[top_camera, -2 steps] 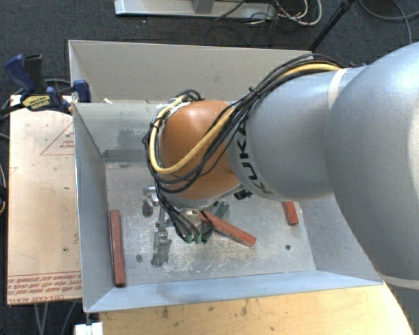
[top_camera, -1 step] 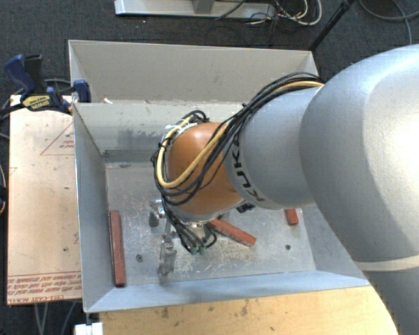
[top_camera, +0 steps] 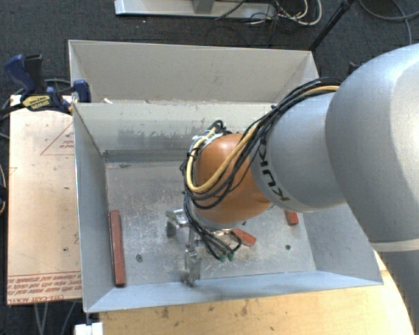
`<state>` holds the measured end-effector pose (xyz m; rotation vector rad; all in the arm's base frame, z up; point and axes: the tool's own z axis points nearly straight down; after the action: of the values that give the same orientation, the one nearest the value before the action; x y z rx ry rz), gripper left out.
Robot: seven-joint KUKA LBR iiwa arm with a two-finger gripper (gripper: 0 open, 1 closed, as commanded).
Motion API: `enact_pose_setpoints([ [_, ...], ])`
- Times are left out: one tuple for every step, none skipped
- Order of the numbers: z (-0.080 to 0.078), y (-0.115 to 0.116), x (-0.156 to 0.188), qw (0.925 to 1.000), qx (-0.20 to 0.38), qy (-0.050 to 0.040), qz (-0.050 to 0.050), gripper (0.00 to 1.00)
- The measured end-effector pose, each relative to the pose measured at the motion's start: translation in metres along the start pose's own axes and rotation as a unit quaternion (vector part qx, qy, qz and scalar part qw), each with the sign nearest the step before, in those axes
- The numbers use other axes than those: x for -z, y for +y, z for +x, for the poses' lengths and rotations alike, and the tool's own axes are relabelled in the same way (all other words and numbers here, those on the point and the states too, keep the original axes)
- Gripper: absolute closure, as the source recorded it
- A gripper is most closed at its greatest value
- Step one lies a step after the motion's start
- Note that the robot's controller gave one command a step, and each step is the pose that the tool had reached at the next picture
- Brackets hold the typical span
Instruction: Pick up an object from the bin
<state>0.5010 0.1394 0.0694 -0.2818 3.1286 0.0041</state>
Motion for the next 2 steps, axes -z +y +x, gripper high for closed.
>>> enact_pose_setpoints([
  [0.007, -0.040, 0.002, 0.9960, 0.089, -0.0031, 0.001, 0.00],
  [0.013, -0.050, 0.002, 0.9999, -0.010, -0.0040, 0.001, 0.00],
])
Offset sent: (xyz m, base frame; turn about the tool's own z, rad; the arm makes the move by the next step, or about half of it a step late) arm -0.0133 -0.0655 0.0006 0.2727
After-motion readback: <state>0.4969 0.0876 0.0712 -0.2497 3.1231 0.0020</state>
